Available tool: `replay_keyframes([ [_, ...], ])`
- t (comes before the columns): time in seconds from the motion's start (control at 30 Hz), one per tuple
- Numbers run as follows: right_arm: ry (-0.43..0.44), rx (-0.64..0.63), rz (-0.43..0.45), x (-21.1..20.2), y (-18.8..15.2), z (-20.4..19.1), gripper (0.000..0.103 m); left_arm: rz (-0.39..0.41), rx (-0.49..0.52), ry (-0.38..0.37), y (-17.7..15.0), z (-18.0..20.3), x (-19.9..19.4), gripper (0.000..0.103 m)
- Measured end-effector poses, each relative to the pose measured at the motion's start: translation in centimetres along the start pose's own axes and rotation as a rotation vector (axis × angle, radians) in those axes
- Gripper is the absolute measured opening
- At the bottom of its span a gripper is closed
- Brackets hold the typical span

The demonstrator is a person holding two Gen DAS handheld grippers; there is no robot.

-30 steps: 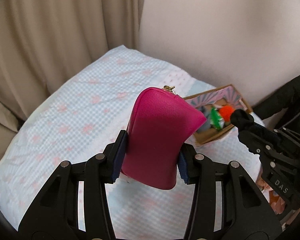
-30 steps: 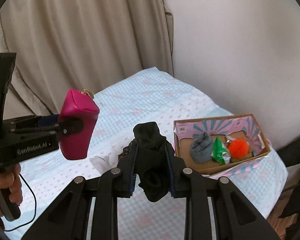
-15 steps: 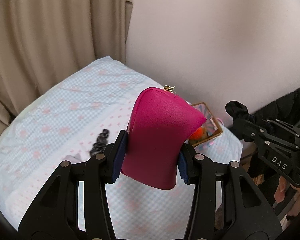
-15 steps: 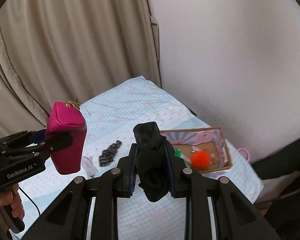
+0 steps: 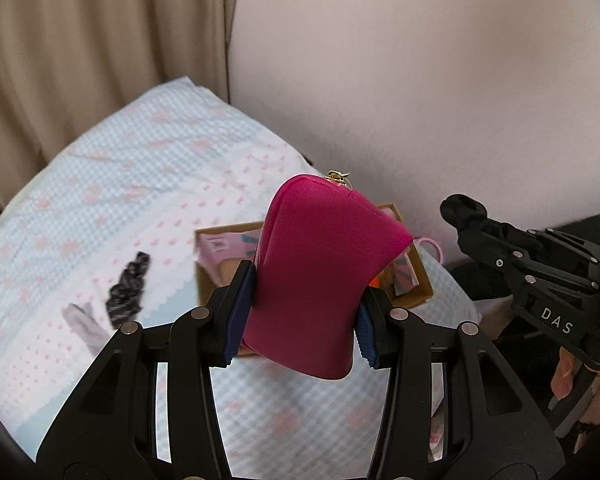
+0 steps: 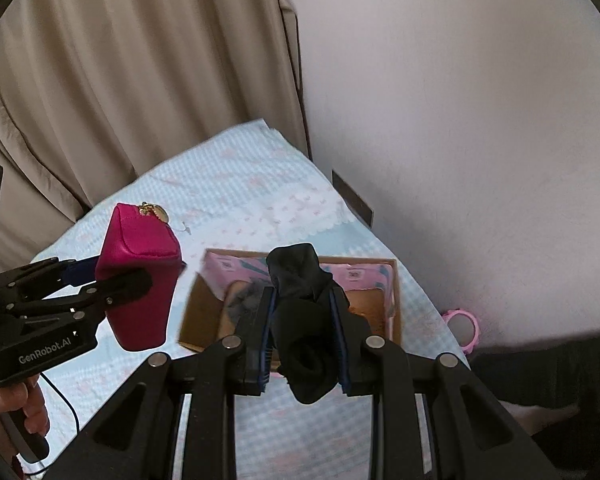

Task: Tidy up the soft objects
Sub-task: 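Carry the pink pouch and black scrunchie into the box and open both tools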

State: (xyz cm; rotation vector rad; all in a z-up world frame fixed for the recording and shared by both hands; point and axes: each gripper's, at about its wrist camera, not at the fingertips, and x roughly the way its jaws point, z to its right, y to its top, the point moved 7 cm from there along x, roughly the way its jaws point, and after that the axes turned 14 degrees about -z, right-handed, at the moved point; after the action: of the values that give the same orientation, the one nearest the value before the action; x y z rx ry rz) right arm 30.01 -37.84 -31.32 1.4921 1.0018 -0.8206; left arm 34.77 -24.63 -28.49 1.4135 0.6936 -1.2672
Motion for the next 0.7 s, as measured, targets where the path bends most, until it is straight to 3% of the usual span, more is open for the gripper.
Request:
replay_keyframes([
  [0.37,0.09,0.061,-0.187,10.7,2.6,6.2,0.023,-0.258,0.055,0.052,4.6,1.2,14.0,0.042],
  [0.7,0.188,0.178,-0.34,18.8,3.5,9.3,0.023,-0.398,0.119,0.091,5.0,2.1,21.1,0.042],
])
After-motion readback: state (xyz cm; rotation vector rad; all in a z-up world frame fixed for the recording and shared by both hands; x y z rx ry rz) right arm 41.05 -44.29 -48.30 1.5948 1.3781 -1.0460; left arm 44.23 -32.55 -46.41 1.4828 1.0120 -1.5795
